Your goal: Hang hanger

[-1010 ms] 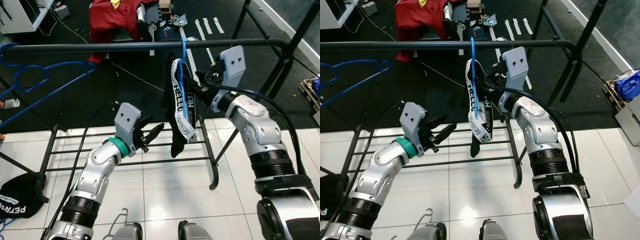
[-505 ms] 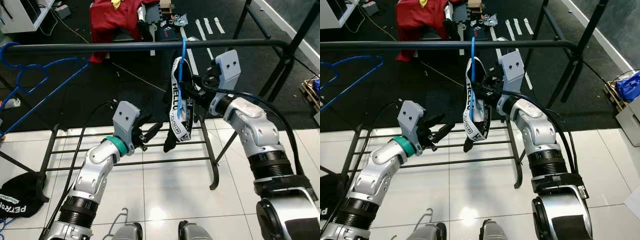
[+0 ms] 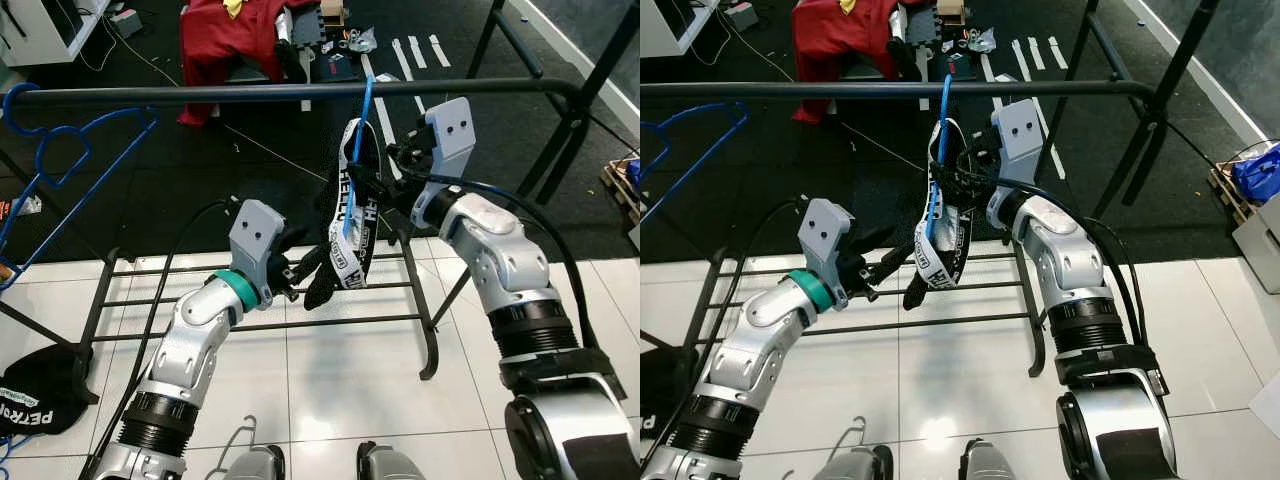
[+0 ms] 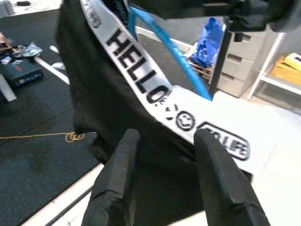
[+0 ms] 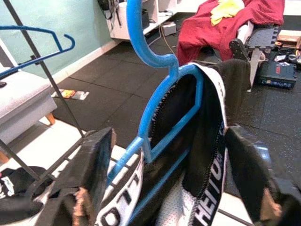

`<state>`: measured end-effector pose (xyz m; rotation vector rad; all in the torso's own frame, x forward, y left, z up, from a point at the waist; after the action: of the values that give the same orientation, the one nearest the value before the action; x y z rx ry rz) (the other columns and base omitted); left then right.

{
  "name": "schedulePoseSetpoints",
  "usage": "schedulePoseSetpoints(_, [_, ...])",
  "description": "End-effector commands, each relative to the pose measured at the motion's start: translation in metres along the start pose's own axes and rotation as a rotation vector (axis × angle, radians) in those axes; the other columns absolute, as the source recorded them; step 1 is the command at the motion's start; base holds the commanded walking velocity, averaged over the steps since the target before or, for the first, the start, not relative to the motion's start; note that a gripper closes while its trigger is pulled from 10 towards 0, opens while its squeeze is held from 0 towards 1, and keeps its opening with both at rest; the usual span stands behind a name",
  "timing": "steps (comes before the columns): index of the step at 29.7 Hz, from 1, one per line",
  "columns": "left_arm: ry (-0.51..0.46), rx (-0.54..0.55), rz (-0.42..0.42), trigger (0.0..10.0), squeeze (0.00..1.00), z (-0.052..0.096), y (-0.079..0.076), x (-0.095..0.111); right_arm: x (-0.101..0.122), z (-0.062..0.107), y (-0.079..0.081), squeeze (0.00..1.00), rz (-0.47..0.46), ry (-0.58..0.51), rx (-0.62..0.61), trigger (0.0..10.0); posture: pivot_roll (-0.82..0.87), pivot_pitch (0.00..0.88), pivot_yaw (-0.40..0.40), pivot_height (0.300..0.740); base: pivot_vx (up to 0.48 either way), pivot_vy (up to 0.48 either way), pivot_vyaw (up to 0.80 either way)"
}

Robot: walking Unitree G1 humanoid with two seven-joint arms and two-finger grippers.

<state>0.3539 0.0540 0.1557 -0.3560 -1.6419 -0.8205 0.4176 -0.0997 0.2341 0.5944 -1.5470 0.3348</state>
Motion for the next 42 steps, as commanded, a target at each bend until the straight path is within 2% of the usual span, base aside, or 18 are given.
schedulePoseSetpoints(1, [-0.006,-0.088,-0.026,10.0,0.0,-0.014,-0.022,0.001,0.007,-0.005,0.003,0.0,0.012,-0.012,-0.001,10.0,0.0,0.115,0.066,0.74,0.0,0.0,0.0])
schedulePoseSetpoints(2, [-0.006,-0.088,-0.026,10.0,0.0,-0.014,-0.022,0.001,0.007,-0.005,0.003,0.0,0.012,-0.012,-0.001,10.0,0.0,0.115,0.066,0.74,0.0,0.0,0.0])
schedulePoseSetpoints(4, [-0.017,-0.134,-0.04,10.0,0.0,-0.022,-0.034,0.005,0.009,-0.006,0.004,0.0,0.019,-0.016,-0.002,10.0,0.0,0.117,0.066,0.74,0.0,0.0,0.0])
schedulePoseSetpoints(5, [-0.017,-0.134,-0.04,10.0,0.0,-0.022,-0.034,0.005,0.009,-0.006,0.004,0.0,0.019,-0.016,-0.002,10.0,0.0,0.117,0.066,0.74,0.0,0.0,0.0])
schedulePoseSetpoints(7, [-0.028,-0.172,-0.059,10.0,0.0,-0.027,-0.044,0.008,0.01,-0.006,0.004,0.0,0.021,-0.018,-0.004,10.0,-0.01,0.119,0.068,0.74,0.0,0.0,0.0])
schedulePoseSetpoints(10, [-0.034,-0.192,-0.071,10.0,0.0,-0.03,-0.049,0.01,0.011,-0.007,0.003,0.0,0.023,-0.02,-0.009,10.0,-0.01,0.119,0.069,0.74,0.0,0.0,0.0])
schedulePoseSetpoints(14, [-0.062,-0.243,-0.094,10.0,0.0,-0.035,-0.064,0.02,0.015,-0.006,0.0,0.0,0.03,-0.023,-0.025,10.0,-0.01,0.121,0.071,0.74,0.0,0.0,0.0])
schedulePoseSetpoints(24, [-0.058,-0.232,-0.116,10.0,0.0,-0.034,-0.058,0.016,0.01,-0.007,-0.01,0.0,0.034,-0.002,-0.036,10.0,0.0,0.125,0.065,0.74,0.0,0.0,0.0])
schedulePoseSetpoints(25, [-0.057,-0.229,-0.117,10.0,0.0,-0.034,-0.057,0.016,0.01,-0.007,-0.011,0.0,0.031,-0.005,-0.039,8.9,0.0,0.125,0.065,0.74,0.0,0.0,0.0])
schedulePoseSetpoints(26, [-0.055,-0.224,-0.117,10.0,0.0,-0.033,-0.055,0.015,0.011,-0.008,-0.011,0.0,0.029,-0.008,-0.04,5.4,-0.01,0.125,0.064,0.74,0.0,0.0,0.0])
schedulePoseSetpoints(27, [-0.055,-0.224,-0.117,10.0,0.0,-0.033,-0.055,0.015,0.011,-0.008,-0.011,0.0,0.029,-0.008,-0.04,5.4,-0.01,0.125,0.064,0.74,0.0,0.0,0.0])
schedulePoseSetpoints(28, [-0.054,-0.222,-0.116,10.0,0.0,-0.033,-0.055,0.015,0.012,-0.008,-0.011,0.0,0.027,-0.012,-0.04,4.7,-0.01,0.126,0.064,0.74,0.0,0.0,0.0])
schedulePoseSetpoints(29, [-0.054,-0.22,-0.115,10.0,0.0,-0.033,-0.055,0.015,0.012,-0.008,-0.011,0.0,0.026,-0.014,-0.04,3.7,0.0,0.125,0.064,0.74,0.0,0.0,0.0])
schedulePoseSetpoints(30, [-0.053,-0.22,-0.115,10.0,0.0,-0.032,-0.055,0.015,0.013,-0.008,-0.011,0.0,0.024,-0.016,-0.041,1.1,-0.01,0.127,0.065,0.74,0.0,0.0,0.0])
schedulePoseSetpoints(31, [-0.053,-0.22,-0.115,10.0,0.0,-0.032,-0.055,0.015,0.013,-0.008,-0.011,0.0,0.024,-0.016,-0.041,1.1,-0.01,0.127,0.065,0.74,0.0,0.0,0.0])
schedulePoseSetpoints(32, [-0.053,-0.221,-0.116,10.0,0.0,-0.032,-0.055,0.014,0.014,-0.009,-0.012,0.0,0.021,-0.019,-0.044,0.0,-0.01,0.127,0.064,0.74,0.0,0.0,0.0])
schedulePoseSetpoints(42, [-0.055,-0.219,-0.117,10.0,0.0,-0.033,-0.053,0.014,0.016,-0.01,-0.018,0.0,0.024,-0.02,-0.05,0.0,-0.01,0.126,0.066,0.74,0.0,0.0,0.0])
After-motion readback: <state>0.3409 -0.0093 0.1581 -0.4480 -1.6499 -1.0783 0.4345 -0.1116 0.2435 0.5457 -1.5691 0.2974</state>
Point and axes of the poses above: a point about 5 cm out from each wrist's last joint towards the gripper, its own z axis pointing back from the gripper into the wrist, its own x axis along the axis of the wrist's last joint, y = z × x, the point moved 5 cm from there along -z, pointing out of the wrist towards the gripper, and after that the axes turned 12 degrees about -z, right-handed, at the moved point
